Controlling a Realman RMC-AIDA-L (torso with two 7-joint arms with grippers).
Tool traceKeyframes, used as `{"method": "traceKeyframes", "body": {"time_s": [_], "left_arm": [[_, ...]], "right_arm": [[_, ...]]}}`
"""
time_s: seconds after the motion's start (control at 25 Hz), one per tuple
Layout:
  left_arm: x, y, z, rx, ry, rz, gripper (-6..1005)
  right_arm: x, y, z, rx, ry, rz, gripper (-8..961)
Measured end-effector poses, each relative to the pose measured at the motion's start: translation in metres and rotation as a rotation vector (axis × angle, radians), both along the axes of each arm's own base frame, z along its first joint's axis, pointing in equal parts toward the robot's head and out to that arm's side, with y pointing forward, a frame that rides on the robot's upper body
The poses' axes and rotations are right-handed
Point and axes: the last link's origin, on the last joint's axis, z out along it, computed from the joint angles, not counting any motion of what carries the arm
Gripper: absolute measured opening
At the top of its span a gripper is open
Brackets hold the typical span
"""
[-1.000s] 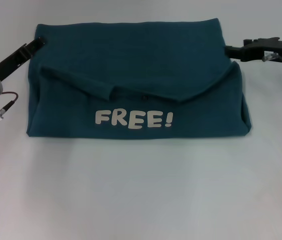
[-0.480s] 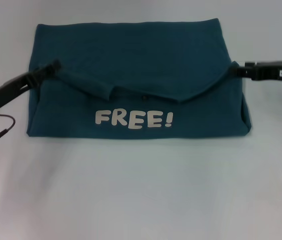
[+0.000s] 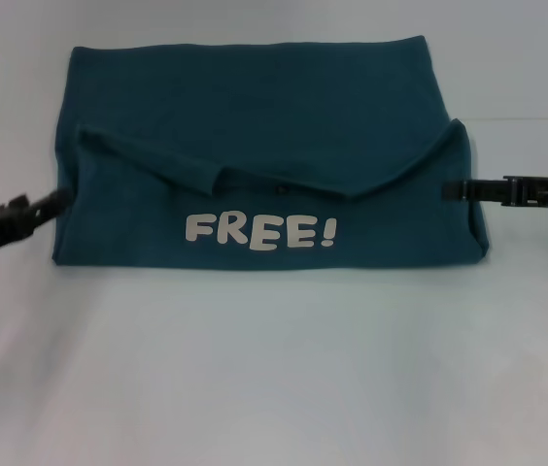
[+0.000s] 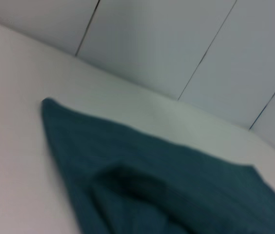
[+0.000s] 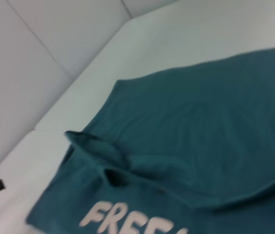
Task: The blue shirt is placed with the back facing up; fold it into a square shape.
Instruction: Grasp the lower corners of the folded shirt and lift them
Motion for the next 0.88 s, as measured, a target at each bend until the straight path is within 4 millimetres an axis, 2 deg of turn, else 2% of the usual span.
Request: {"method": "traceKeyframes", "body": {"time_s": [0.2,0.36,0.68,0.88], "left_arm": [[-0.014,-0.014,-0.004,-0.053,0.096,0.018,786],[-0.015,-0.017,-0.011,-0.089,0.143,-0.002,786],[-0.009,-0.006,-0.031,-0.136,0.265,-0.018,785],[-0.006,0.000,-0.035,-0.135,0.299,-0.015,785]], "right_arm": [[0.003,-0.005,-0.004,-0.017,0.024,-0.032,626],[0.003,-0.007,-0.009,-0.026,0.030,-0.037,626],[0.000,-0.010,-0.013,-0.037,0.045,-0.031,625],[0.001,-0.010,-0.013,-0.034,0.051,-0.037,624]]}}
